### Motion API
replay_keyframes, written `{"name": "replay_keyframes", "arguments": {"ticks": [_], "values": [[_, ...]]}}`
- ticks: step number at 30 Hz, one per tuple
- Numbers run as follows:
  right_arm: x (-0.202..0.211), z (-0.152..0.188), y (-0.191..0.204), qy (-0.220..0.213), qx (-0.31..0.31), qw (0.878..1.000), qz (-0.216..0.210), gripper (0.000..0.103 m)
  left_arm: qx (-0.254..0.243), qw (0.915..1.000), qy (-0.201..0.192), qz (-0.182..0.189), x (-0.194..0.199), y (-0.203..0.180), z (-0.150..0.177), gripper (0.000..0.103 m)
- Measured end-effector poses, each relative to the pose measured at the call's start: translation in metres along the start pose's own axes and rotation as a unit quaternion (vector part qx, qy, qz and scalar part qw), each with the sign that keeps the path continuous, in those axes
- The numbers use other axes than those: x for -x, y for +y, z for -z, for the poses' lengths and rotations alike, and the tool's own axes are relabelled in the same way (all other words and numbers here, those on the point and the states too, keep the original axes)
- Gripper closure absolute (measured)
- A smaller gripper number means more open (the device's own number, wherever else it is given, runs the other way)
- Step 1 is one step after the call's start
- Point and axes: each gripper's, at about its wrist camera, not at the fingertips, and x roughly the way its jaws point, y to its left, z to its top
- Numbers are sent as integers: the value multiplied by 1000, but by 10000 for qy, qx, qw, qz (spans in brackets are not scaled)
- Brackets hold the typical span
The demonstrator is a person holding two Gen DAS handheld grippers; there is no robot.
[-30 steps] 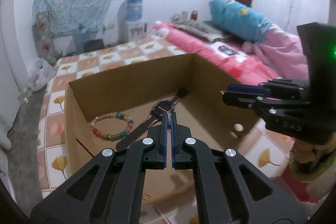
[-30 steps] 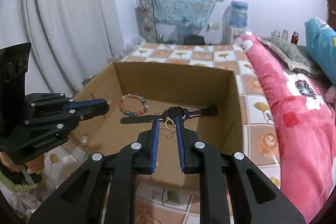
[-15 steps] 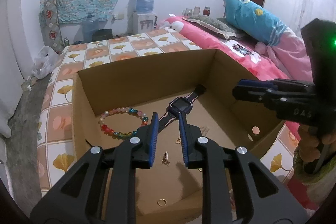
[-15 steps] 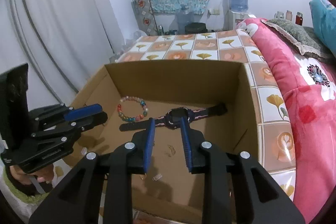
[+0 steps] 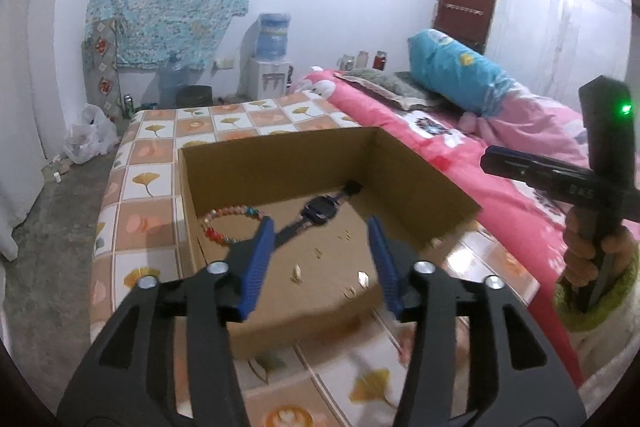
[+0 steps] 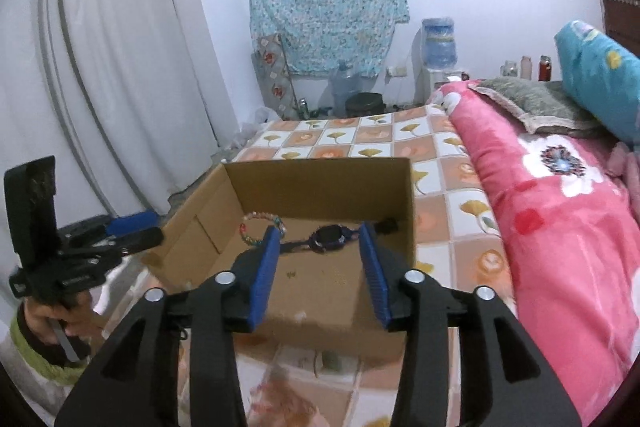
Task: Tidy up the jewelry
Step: 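Move the open left tool down to the pink beaded bracelet, then close the left tool on the pink beaded bracelet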
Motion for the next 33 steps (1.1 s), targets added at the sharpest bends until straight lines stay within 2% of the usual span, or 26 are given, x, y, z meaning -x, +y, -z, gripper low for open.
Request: {"name": "replay_keyframes", "arguments": {"ticks": [1,3,7,11,14,17,20,26,31,33], "values": [[5,4,-1,17,-16,10000,34,58,-60,10000,-7,40,8,-4,5,51],[14,16,-4,72,-98,9999,80,56,-169,9998,10,106,21,-12,16,43],[26,43,-14,276,-393,9988,107,56,-323,9991,114,256,36,-34,40,39],[26,66,-17,521,-573,9970,89,56,-170,9981,428,399,23,-49,64,38],[18,84,-16,753,-671,9948,133,56,-134,9964,765,343,-3,-60,83,39],[9,96,-17,931,-767,9926,121,56,-276,9945,988,217,-25,-66,94,54],[1,105,-20,1055,-872,9906,20,56,-385,9916,1212,220,-45,-72,102,62],[-20,112,-27,1286,-1025,9863,-136,56,-771,9857,1480,225,-75,-87,111,66],[-35,117,-29,1429,-1063,9838,-214,56,-1103,9772,1816,2,-101,-95,120,78],[-40,118,-29,1475,-1066,9830,-225,56,-1268,9762,1759,-10,-101,-98,120,79]]}}
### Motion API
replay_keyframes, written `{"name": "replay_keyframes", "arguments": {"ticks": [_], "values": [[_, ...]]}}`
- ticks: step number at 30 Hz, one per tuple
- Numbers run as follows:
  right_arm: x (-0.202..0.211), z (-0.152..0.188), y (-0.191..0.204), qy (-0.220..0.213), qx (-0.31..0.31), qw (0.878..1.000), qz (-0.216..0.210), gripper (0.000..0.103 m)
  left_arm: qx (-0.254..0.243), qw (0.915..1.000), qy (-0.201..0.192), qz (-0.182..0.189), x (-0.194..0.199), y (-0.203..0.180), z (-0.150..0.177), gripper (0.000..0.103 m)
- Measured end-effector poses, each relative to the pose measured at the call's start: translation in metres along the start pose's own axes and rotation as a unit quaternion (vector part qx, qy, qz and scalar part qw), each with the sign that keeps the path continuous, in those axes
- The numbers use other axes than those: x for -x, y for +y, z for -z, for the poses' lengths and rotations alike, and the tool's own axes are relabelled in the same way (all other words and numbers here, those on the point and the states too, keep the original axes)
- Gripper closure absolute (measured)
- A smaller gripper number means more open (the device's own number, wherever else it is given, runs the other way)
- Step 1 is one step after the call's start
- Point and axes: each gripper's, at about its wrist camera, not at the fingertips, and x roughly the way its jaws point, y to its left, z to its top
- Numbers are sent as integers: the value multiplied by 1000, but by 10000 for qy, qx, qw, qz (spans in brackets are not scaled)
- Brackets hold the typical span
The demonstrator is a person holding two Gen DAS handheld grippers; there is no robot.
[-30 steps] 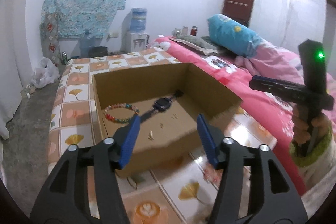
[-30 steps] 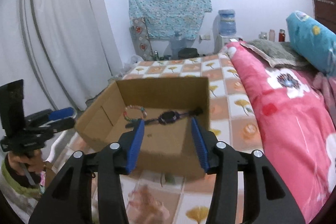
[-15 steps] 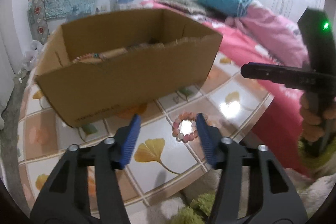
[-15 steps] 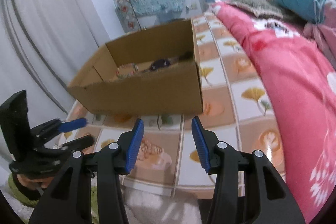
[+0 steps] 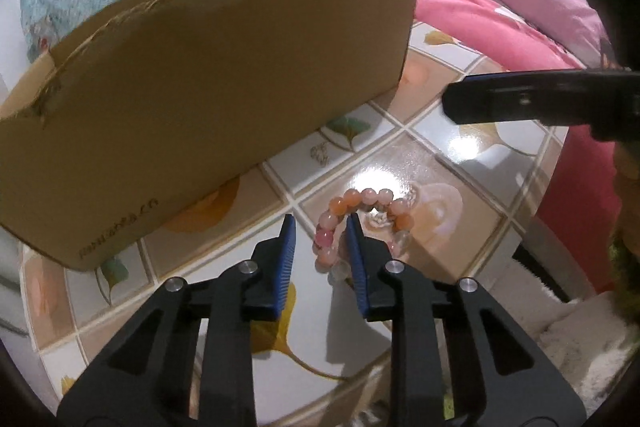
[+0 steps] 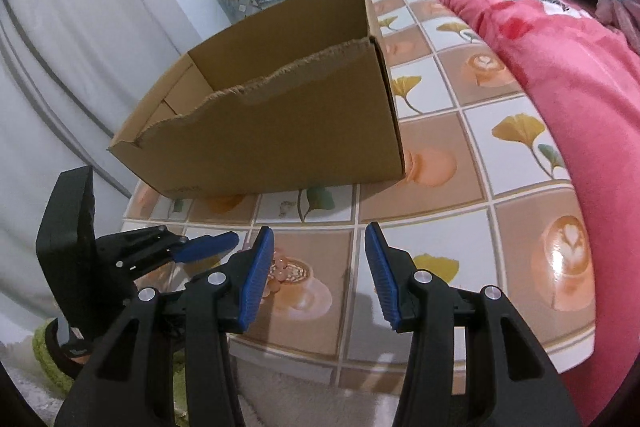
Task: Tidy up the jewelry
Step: 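Close the left tool on the pink beaded bracelet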
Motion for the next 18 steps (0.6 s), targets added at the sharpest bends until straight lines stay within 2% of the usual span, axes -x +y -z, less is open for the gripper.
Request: {"name": "replay_keyframes", "arguments": {"ticks": [6,12,18], "values": [[-16,-6,7,55,165,9998,-32,57,-165,9998,-62,-1,0,-6,0,94],[-36,-12,31,126,752,9969,170,66,57,9999,-111,-19,5,7,5,94],[-62,-18,44,303,1088,9932,285,71,346,9993,-91,-54,11,27,12,94]]}}
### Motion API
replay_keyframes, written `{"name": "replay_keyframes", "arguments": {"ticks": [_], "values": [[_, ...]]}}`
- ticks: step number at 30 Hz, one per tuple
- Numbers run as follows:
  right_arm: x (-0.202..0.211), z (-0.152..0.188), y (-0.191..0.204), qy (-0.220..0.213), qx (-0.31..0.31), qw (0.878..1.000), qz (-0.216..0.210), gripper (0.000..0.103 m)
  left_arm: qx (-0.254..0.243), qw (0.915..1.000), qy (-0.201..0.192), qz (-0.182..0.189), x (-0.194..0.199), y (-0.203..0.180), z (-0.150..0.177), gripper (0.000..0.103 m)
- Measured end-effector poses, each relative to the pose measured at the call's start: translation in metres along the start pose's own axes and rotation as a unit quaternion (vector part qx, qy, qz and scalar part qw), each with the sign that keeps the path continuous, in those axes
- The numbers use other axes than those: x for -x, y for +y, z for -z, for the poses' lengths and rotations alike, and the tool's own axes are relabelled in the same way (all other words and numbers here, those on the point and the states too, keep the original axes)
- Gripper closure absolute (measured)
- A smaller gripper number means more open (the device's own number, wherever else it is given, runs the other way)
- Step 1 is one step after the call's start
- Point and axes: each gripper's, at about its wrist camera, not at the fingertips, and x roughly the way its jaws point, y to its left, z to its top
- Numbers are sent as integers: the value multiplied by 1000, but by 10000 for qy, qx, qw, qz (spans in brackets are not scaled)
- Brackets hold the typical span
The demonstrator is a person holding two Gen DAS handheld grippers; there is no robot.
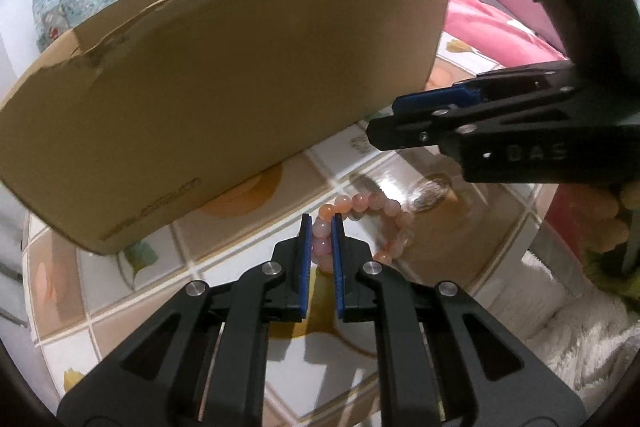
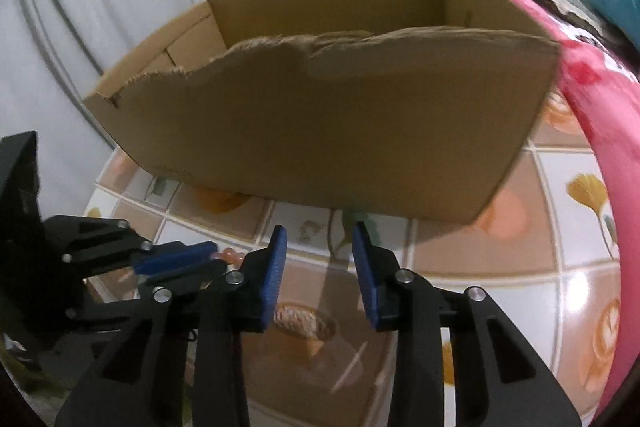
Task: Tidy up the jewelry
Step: 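Close the left tool on the pink beaded bracelet, then lift the pink bracelet with the left tool and carry it into the box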
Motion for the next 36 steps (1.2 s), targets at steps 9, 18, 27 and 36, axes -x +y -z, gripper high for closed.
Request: {"name": "replay_keyframes", "arguments": {"ticks": [9,18,27,36], "values": [[-17,-4,17,159,617,9972,379,79,243,9997,-42,4,3,16,3,94],[-17,-4,21,314,680,9966,348,98,217,9997,-80,-33,4,15,5,94],[13,-5,-3,105,-17,9999,-22,101,356,9992,-187,-1,4,15,9,94],[52,-12,-8,-377,-133,9992,31,101,568,9971,-484,173,18,19,8,95]]}}
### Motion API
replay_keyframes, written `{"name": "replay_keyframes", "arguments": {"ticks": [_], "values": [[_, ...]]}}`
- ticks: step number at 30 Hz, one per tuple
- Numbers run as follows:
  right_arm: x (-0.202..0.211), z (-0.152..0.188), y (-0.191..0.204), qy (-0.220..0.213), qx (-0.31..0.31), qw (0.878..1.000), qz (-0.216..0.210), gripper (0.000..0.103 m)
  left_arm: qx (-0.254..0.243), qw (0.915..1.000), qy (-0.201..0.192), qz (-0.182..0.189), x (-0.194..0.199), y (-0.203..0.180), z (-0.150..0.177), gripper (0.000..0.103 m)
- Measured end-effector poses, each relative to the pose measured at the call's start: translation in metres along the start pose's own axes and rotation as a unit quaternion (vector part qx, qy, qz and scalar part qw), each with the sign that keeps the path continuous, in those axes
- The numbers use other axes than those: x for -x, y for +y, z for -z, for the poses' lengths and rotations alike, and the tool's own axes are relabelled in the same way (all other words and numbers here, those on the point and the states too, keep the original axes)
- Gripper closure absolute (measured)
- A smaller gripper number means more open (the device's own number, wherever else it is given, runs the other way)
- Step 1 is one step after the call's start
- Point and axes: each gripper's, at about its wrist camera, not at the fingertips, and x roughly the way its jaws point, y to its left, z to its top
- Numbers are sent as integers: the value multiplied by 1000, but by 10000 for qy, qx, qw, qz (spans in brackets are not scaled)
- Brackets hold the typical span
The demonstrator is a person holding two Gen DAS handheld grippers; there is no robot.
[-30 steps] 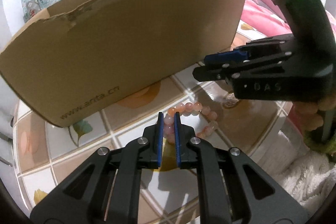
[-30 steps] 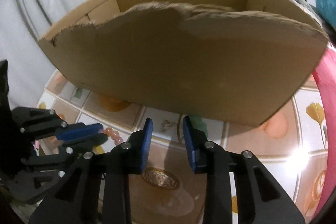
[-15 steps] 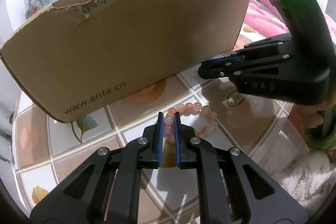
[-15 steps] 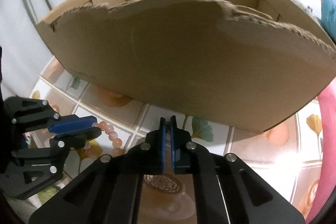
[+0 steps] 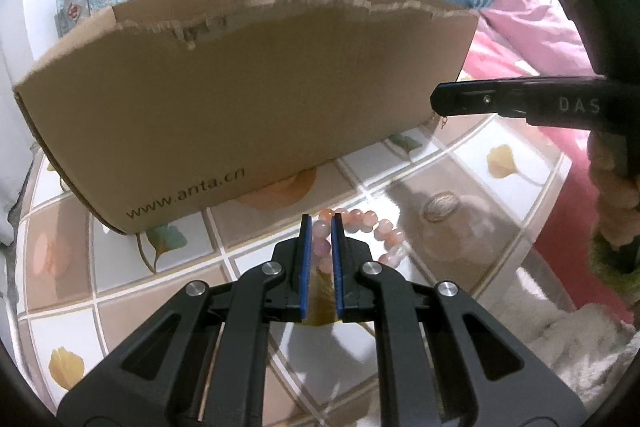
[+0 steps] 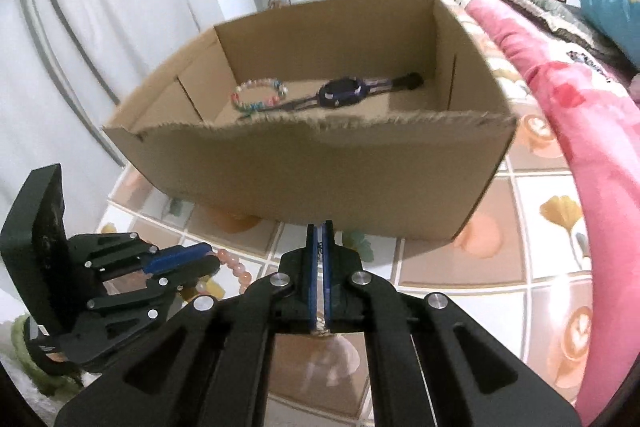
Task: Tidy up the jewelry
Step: 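Lift the pink bracelet with the left tool and carry it into the box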
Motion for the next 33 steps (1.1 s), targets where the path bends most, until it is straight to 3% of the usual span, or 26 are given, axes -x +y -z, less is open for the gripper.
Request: {"name": "replay_keyframes", "arguments": {"ticks": [12,20,26,30,33], "values": [[47,-9,11,-757,-10,9971,-32,101,-413,9966,-682,230,60,-33,-28,95],[79,-35,12,-1361,-64,9904,-232,101,-713,9879,-1262,555,109,-44,-75,95],[83,-63,8,-1532,-29,9879,-228,101,-665,9829,-1653,460,127,-23,-116,94],[76,-77,8,-1515,-2,9883,-194,101,-576,9861,-1549,154,118,6,-134,94],[65,-86,7,-1458,-32,9891,-203,101,-463,9913,-1228,-23,98,32,-142,94]]}}
